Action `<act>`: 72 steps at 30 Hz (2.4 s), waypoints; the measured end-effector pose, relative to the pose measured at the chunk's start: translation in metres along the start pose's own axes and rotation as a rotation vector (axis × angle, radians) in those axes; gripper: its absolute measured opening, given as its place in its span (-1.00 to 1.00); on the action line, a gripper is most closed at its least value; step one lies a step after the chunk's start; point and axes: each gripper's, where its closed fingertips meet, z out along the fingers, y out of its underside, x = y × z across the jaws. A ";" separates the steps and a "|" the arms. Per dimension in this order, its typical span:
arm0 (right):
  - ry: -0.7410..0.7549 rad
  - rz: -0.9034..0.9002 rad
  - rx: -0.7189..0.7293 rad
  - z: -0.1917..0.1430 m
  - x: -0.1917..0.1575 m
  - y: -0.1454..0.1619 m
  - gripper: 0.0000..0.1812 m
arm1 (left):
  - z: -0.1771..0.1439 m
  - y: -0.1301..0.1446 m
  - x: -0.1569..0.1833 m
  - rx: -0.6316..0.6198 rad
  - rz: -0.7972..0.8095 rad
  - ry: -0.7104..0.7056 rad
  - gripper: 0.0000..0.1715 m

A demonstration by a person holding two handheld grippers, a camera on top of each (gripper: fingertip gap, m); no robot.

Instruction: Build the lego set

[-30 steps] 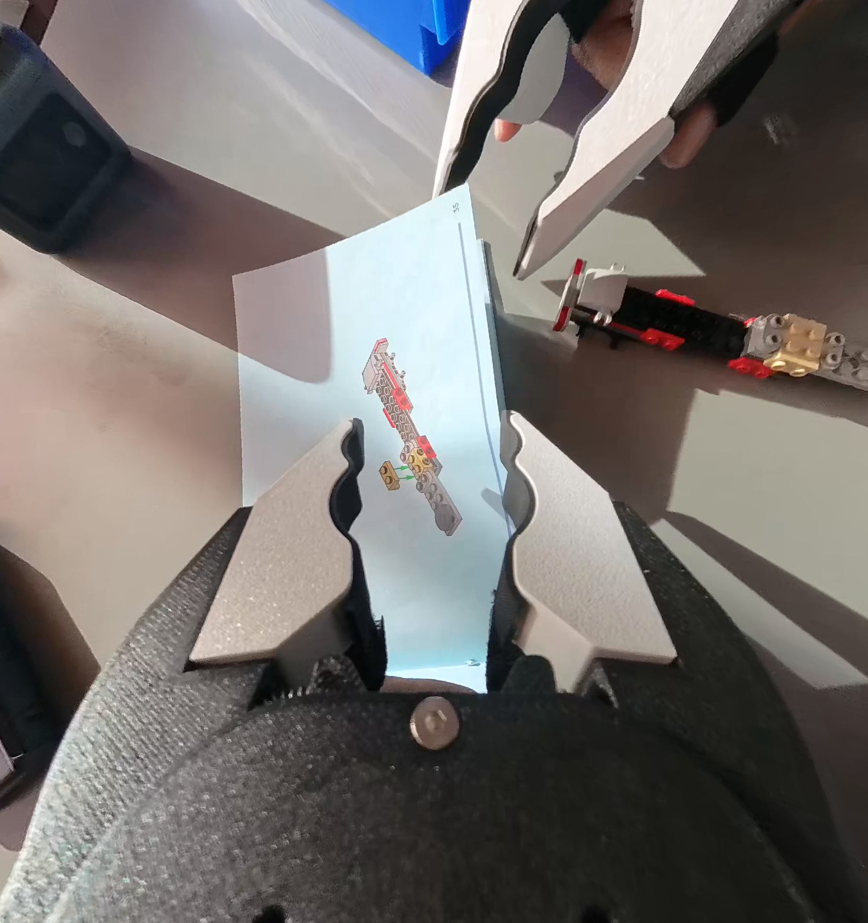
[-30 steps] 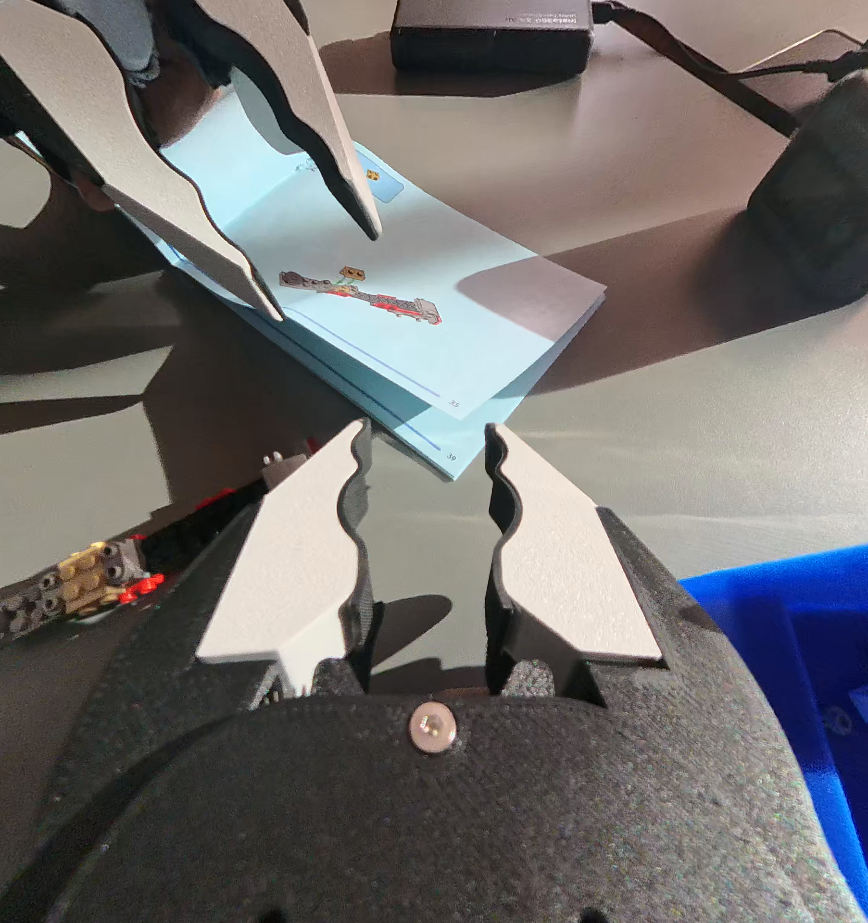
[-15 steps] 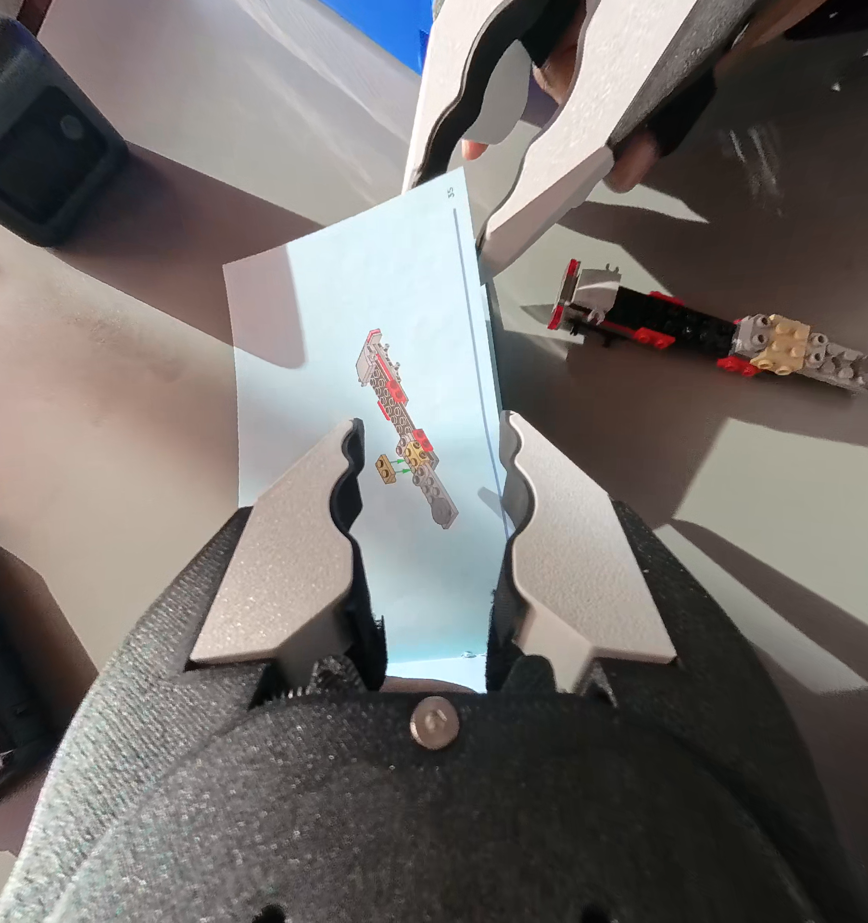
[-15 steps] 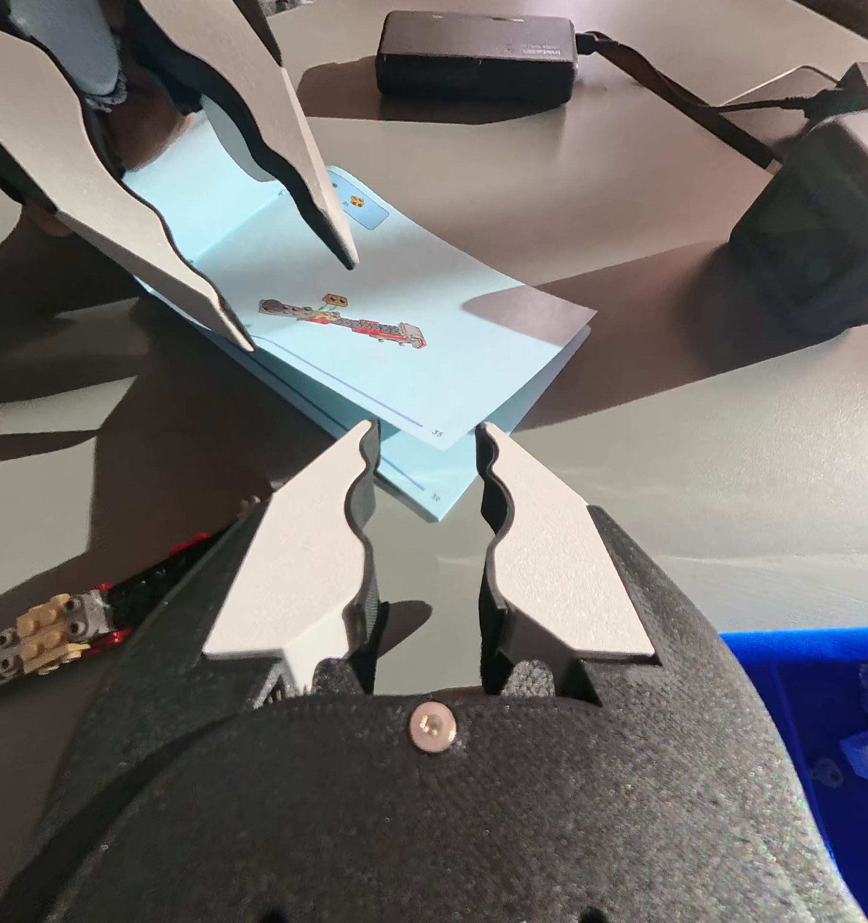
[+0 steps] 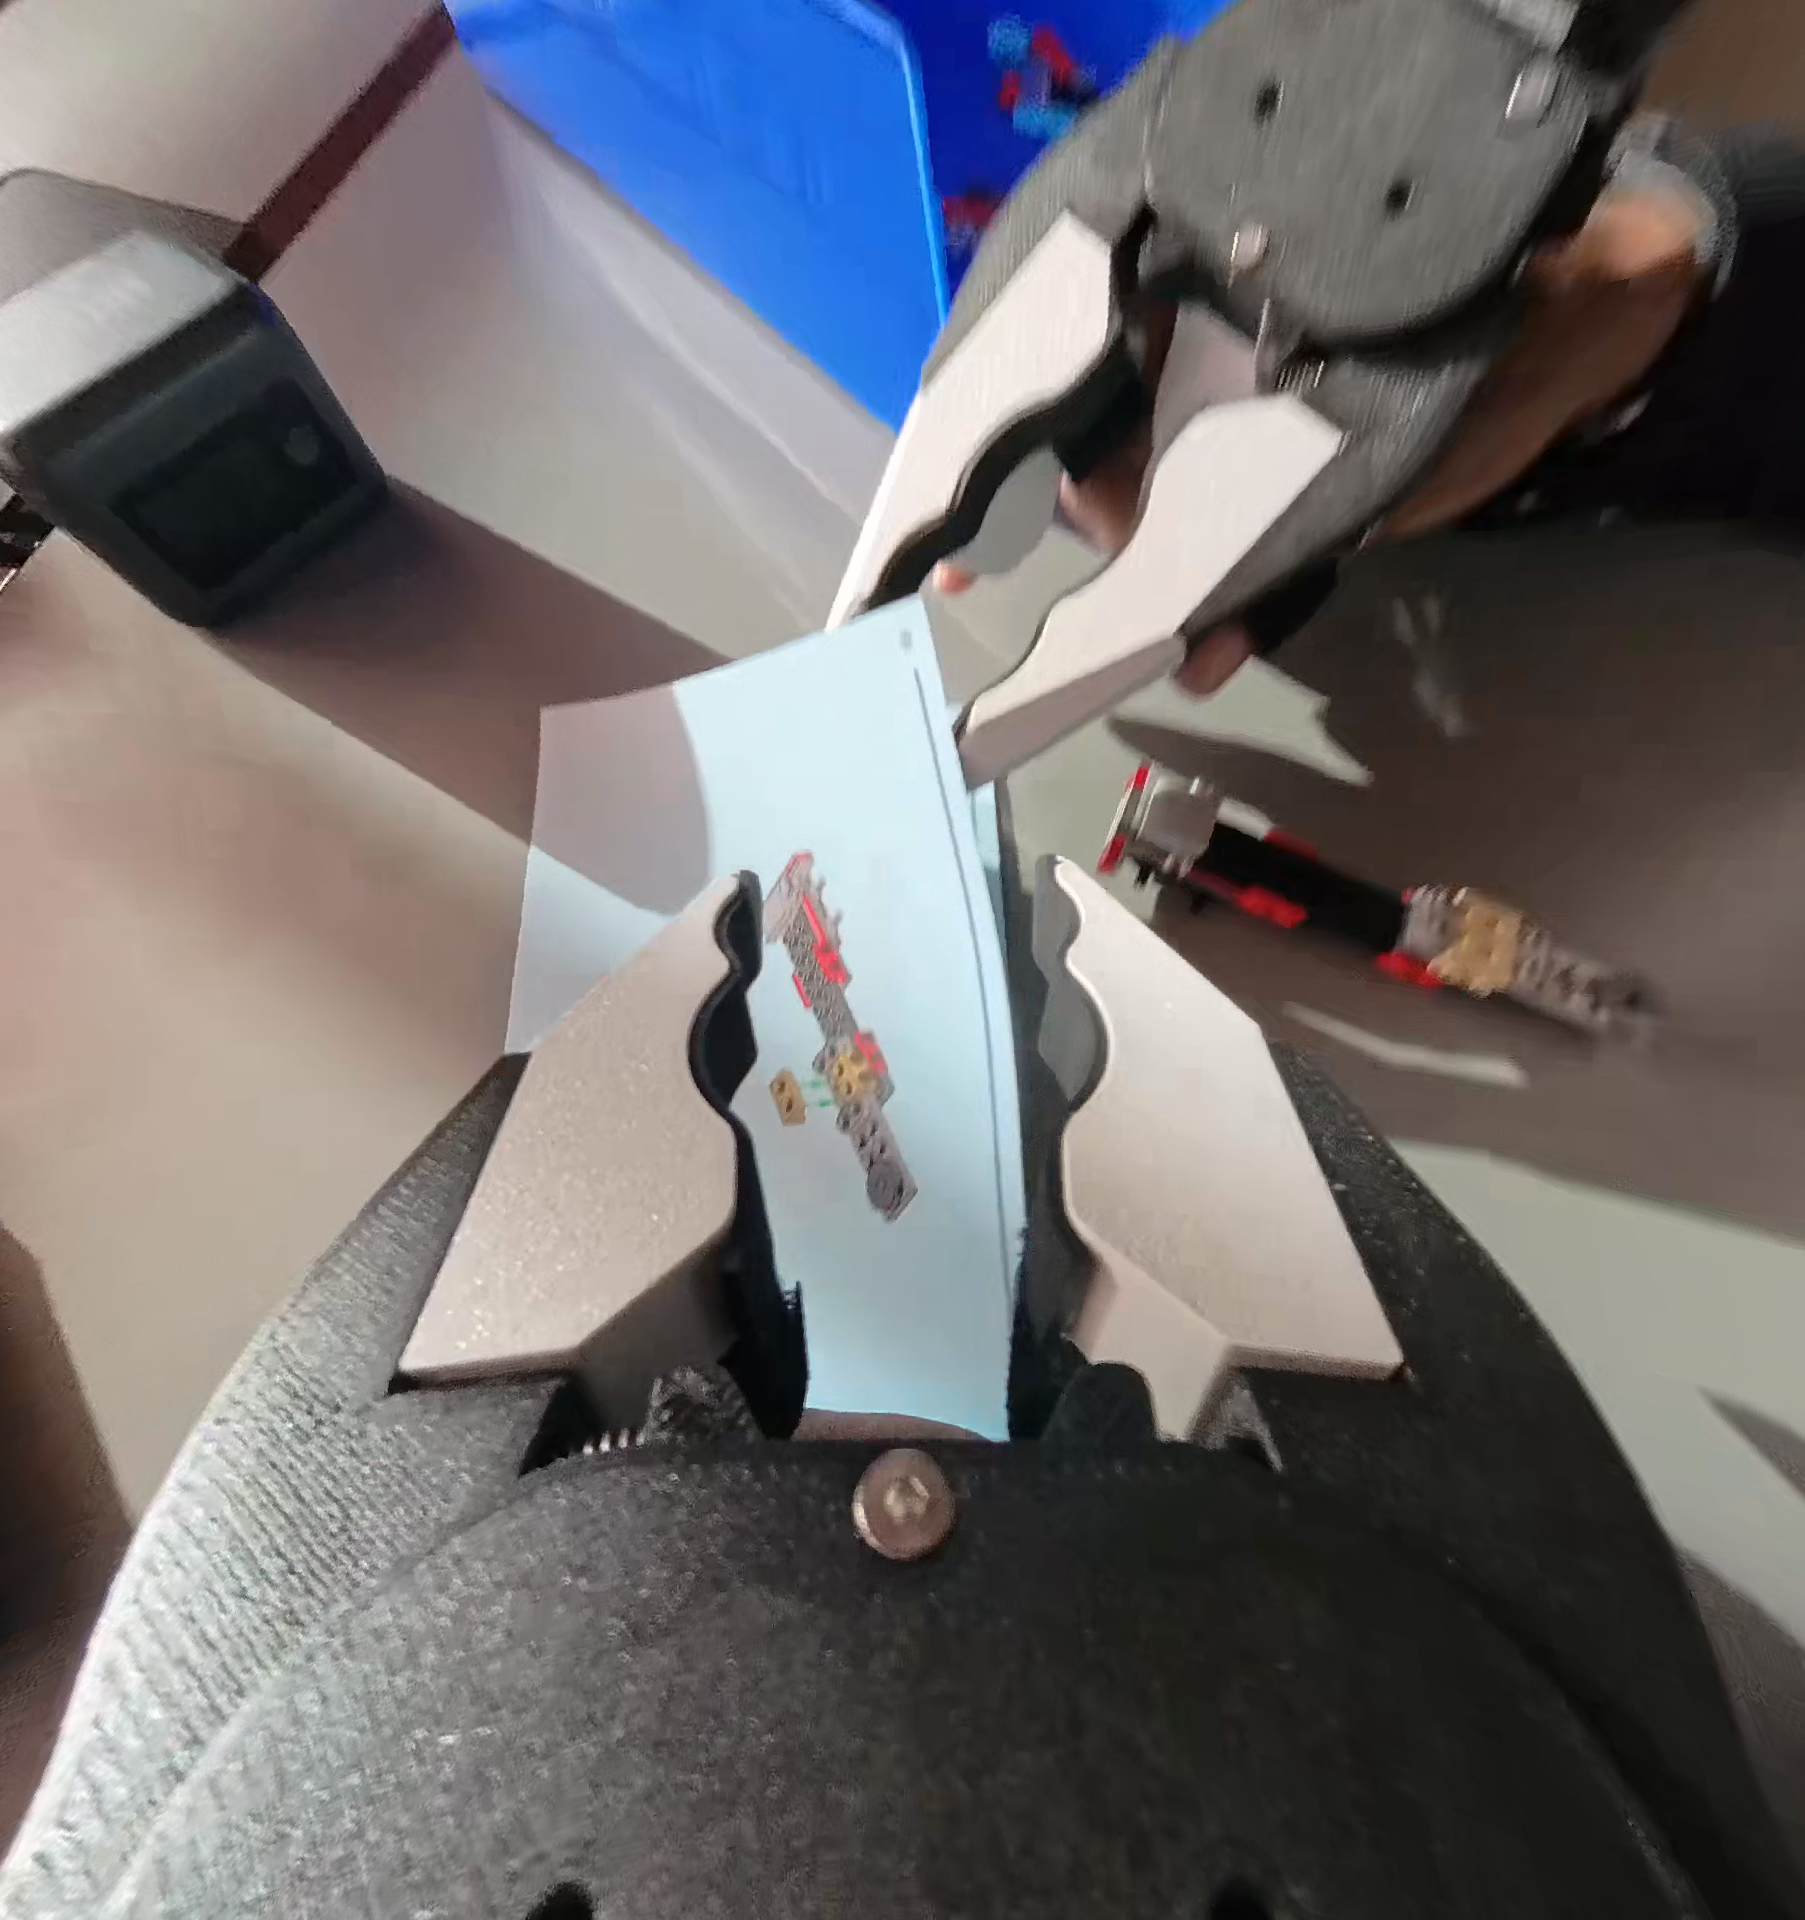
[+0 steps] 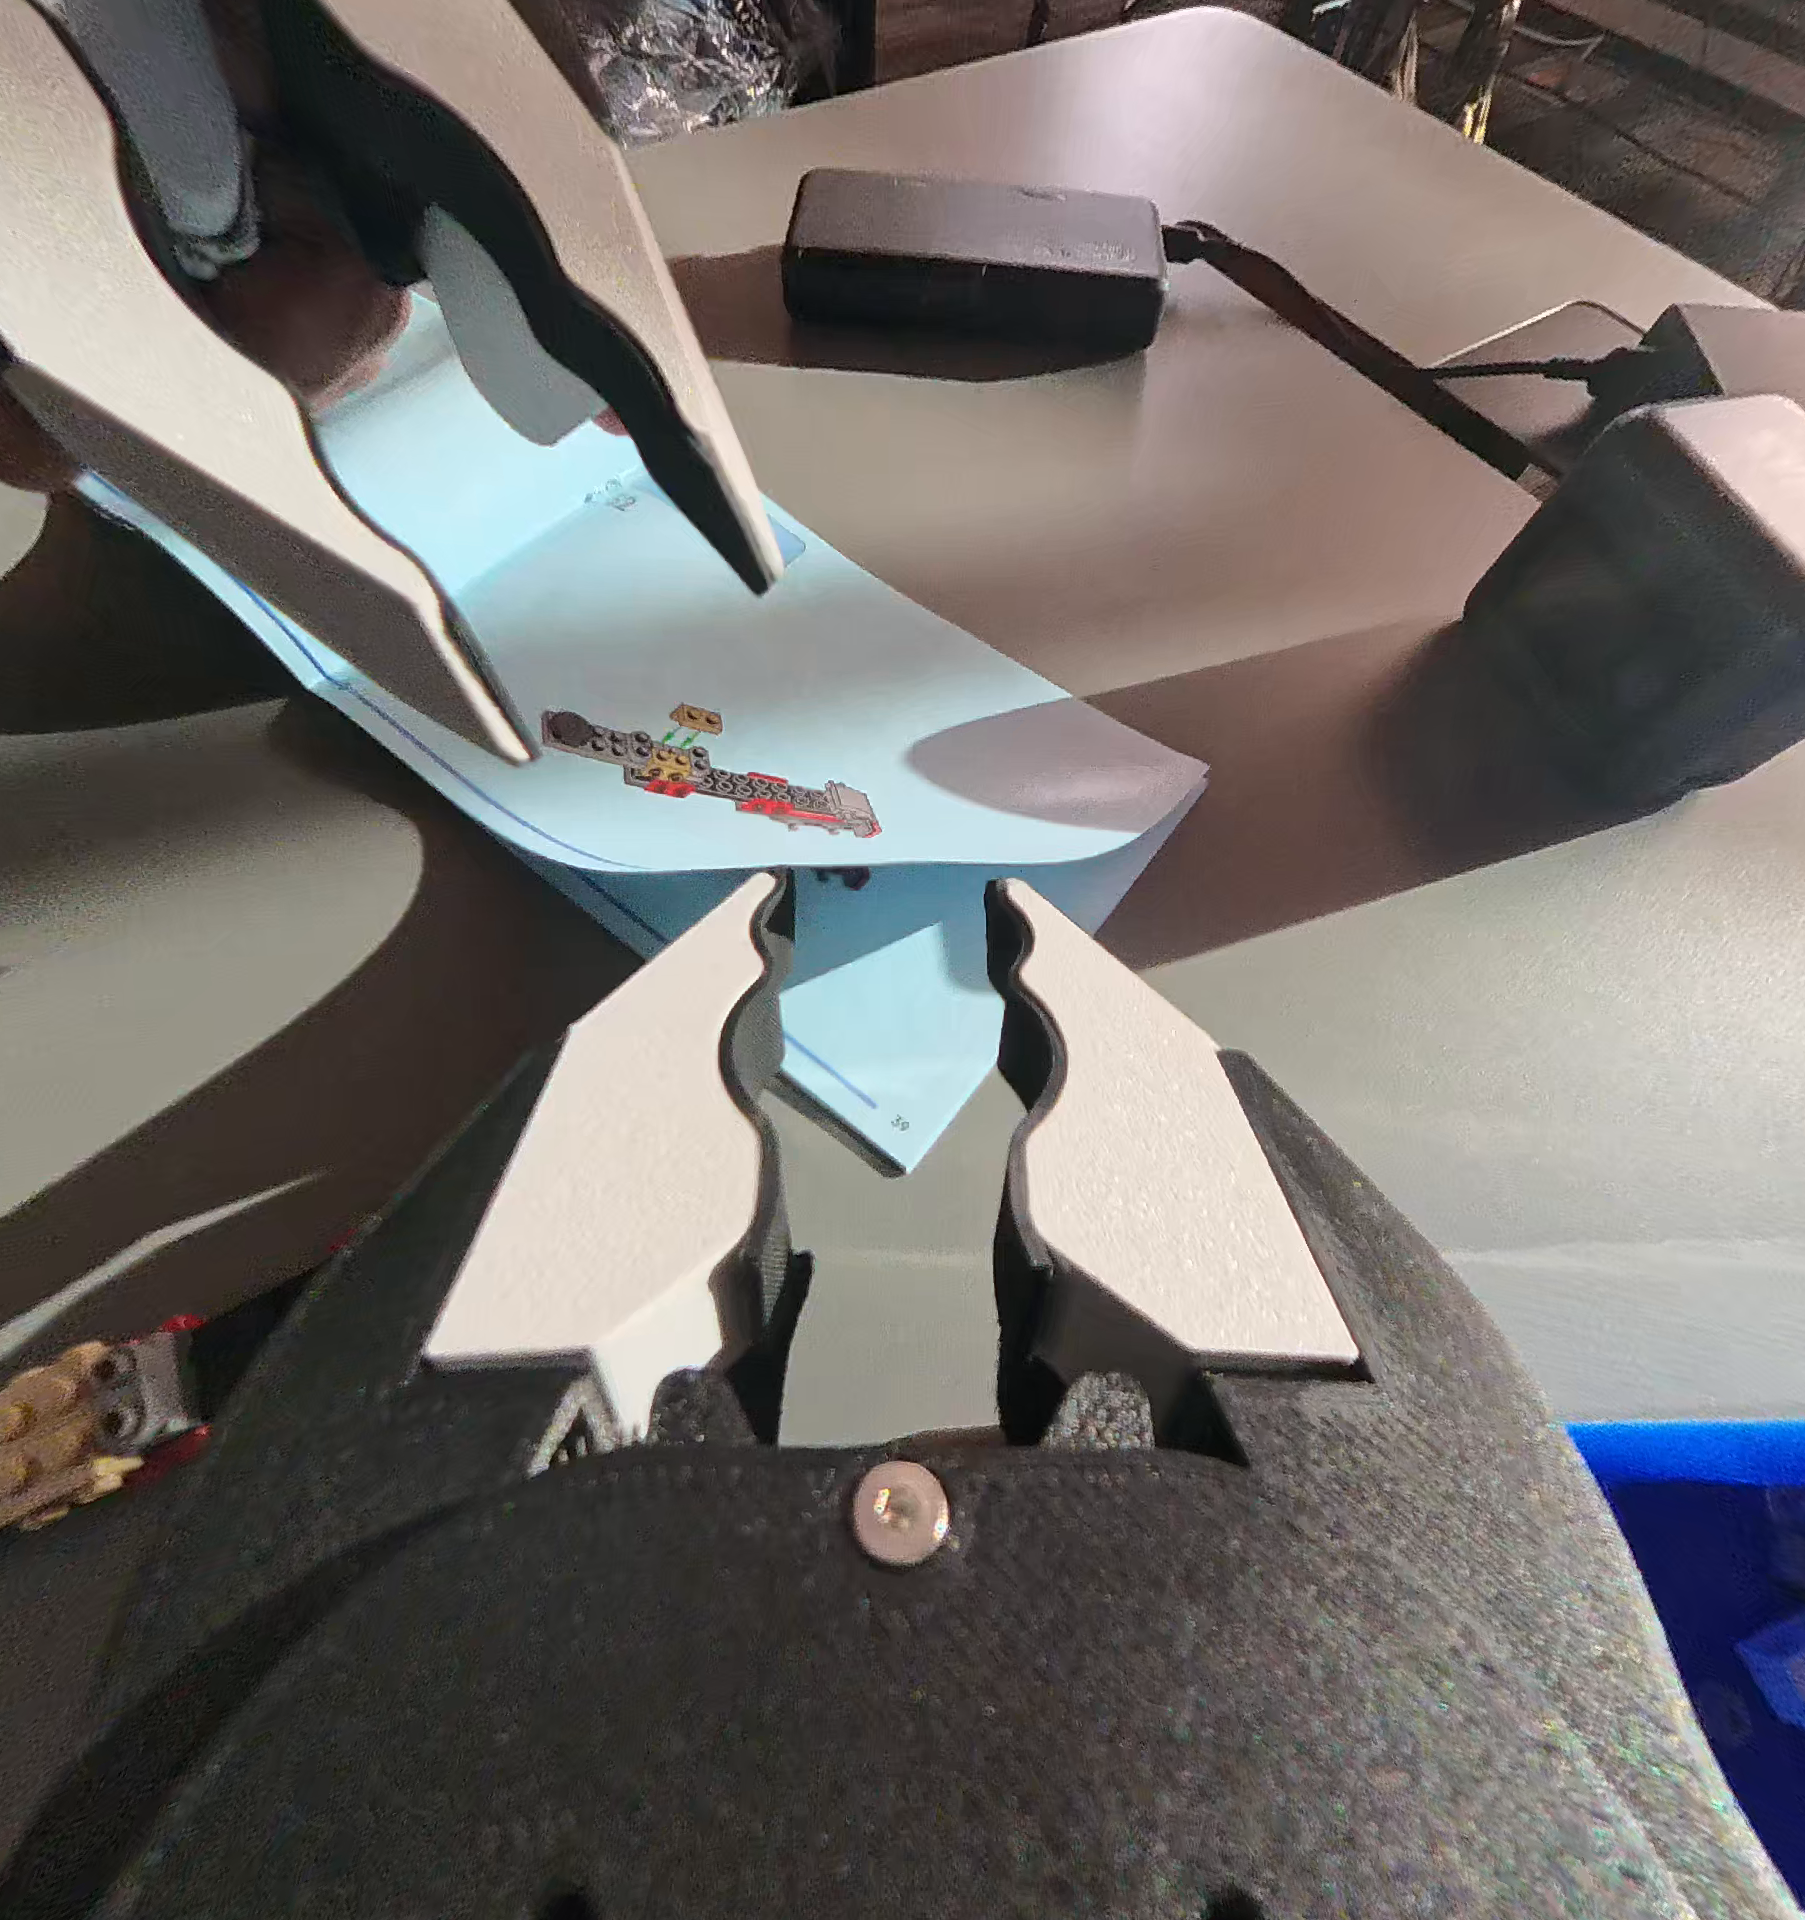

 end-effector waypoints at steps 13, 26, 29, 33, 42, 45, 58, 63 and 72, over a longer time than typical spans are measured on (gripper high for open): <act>0.029 -0.026 0.101 0.010 -0.007 -0.024 -0.56 | 0.010 -0.029 -0.002 0.142 -0.236 0.020 -0.54; 0.026 -0.053 0.101 0.012 -0.011 -0.025 -0.56 | 0.003 -0.028 -0.011 0.204 -0.367 0.070 -0.81; 0.019 -0.050 0.102 0.012 -0.011 -0.025 -0.56 | 0.001 -0.028 -0.015 0.233 -0.414 0.088 -0.86; 0.009 -0.050 0.098 0.012 -0.013 -0.024 -0.55 | 0.000 -0.027 -0.020 0.263 -0.475 0.110 -0.93; -0.090 0.167 0.065 0.010 -0.015 -0.019 -0.50 | 0.002 -0.025 -0.020 0.284 -0.513 0.151 -0.99; -0.206 0.272 0.034 0.008 -0.028 -0.015 -0.42 | 0.000 -0.032 -0.007 0.298 -0.465 0.221 -0.96; -0.363 0.360 0.032 -0.008 -0.040 -0.008 -0.32 | 0.012 -0.023 0.007 0.176 -0.316 0.179 -0.74; -0.383 0.358 0.047 -0.010 -0.041 -0.010 -0.33 | 0.018 -0.020 0.007 0.145 -0.250 0.123 -0.69; -0.394 0.341 0.062 -0.011 -0.043 -0.012 -0.33 | 0.037 -0.020 0.007 0.116 -0.169 0.042 -0.67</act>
